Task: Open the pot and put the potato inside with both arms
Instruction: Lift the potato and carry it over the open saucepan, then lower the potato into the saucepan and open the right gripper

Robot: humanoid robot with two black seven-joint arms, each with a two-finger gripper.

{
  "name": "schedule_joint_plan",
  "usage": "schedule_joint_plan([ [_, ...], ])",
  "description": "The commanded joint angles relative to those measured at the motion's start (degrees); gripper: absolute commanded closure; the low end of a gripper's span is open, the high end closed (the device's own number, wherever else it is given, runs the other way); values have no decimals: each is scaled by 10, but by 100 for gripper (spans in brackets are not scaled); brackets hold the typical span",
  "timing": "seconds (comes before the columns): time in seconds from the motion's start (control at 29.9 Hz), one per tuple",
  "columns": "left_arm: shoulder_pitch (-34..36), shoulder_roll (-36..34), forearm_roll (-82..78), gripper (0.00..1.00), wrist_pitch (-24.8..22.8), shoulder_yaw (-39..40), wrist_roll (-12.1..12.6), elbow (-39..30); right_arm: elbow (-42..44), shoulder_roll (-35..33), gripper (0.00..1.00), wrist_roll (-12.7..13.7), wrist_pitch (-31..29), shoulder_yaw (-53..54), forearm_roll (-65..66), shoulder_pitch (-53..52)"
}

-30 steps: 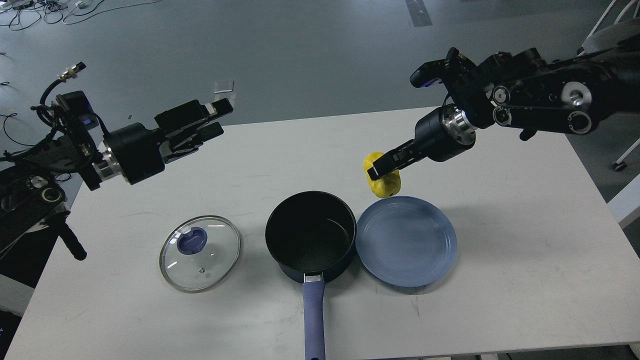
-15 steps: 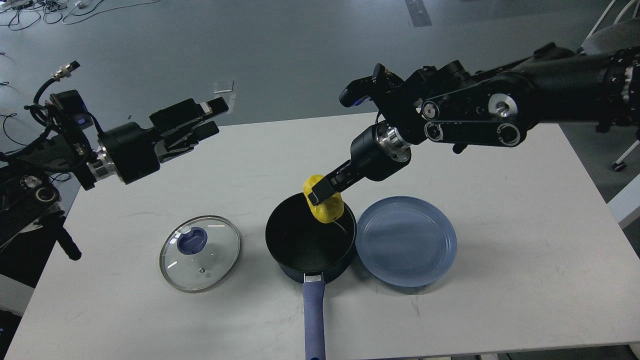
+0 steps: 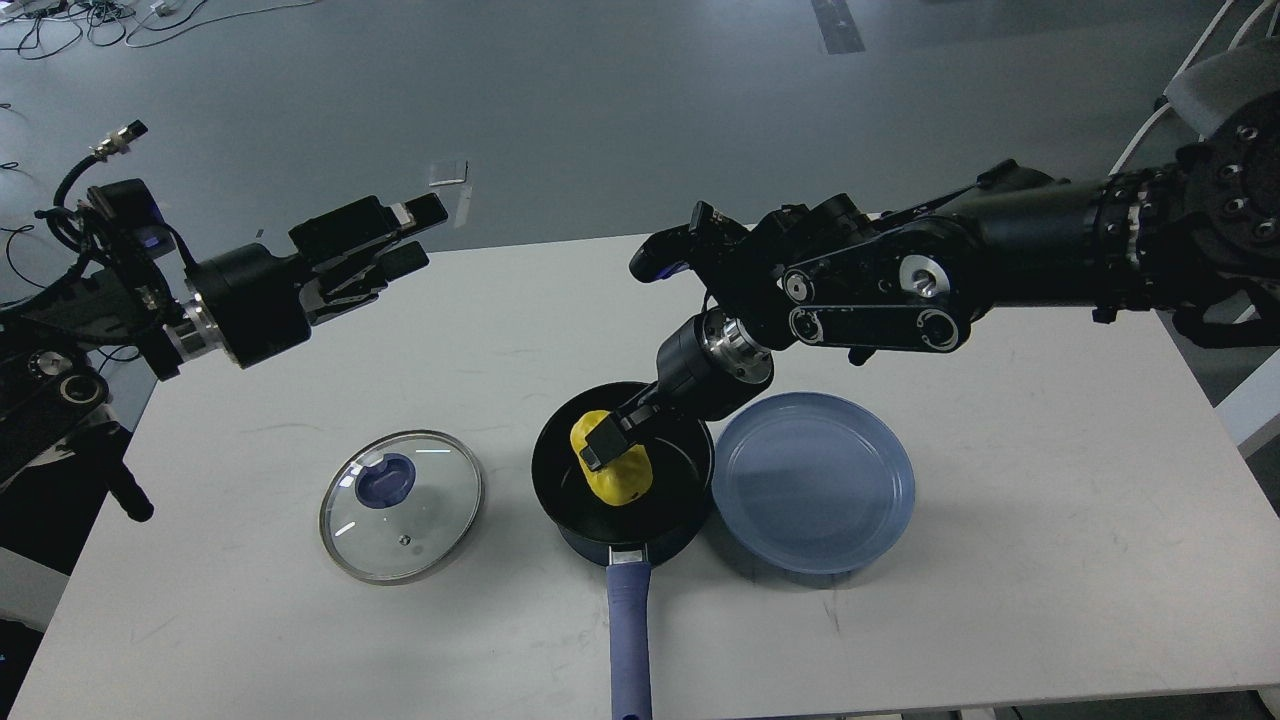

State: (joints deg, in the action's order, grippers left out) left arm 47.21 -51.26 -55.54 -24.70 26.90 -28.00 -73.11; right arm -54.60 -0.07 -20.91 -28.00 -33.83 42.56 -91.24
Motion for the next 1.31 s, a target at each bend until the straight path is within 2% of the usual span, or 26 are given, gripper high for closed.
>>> schedule_joint_plan([
  [0.0, 0, -2, 0, 2, 0, 0, 0, 0, 9, 1, 68, 1, 0, -4, 1, 3],
  [0.33, 0, -2, 0, 2, 0, 3, 0, -1, 23, 1, 67, 3, 0, -15, 0, 11],
  [0.47, 0, -6, 0, 2, 0, 3, 0, -1, 22, 1, 63, 3, 0, -15, 0, 11],
  [0.57, 0, -6, 1, 2, 0, 3, 0, -1, 22, 1, 51, 3, 0, -16, 0, 12],
  [0.6, 0, -6, 0, 2, 0, 3, 0, -1, 23, 1, 41, 3, 0, -16, 0, 15],
  [0.77, 0, -6, 0, 2, 0, 3, 0, -2, 23, 1, 18, 3, 0, -16, 0, 16],
  [0.9, 0, -6, 0, 2, 0, 3, 0, -3, 23, 1, 7, 3, 0, -15, -1, 16],
  [1.17, 0, -6, 1, 2, 0, 4, 0, -3, 20, 0, 6, 3, 0, -3, -9, 0],
  [1.27, 0, -5, 1, 2, 0, 4, 0, -3, 20, -51, 5, 3, 0, 20, -14, -17],
])
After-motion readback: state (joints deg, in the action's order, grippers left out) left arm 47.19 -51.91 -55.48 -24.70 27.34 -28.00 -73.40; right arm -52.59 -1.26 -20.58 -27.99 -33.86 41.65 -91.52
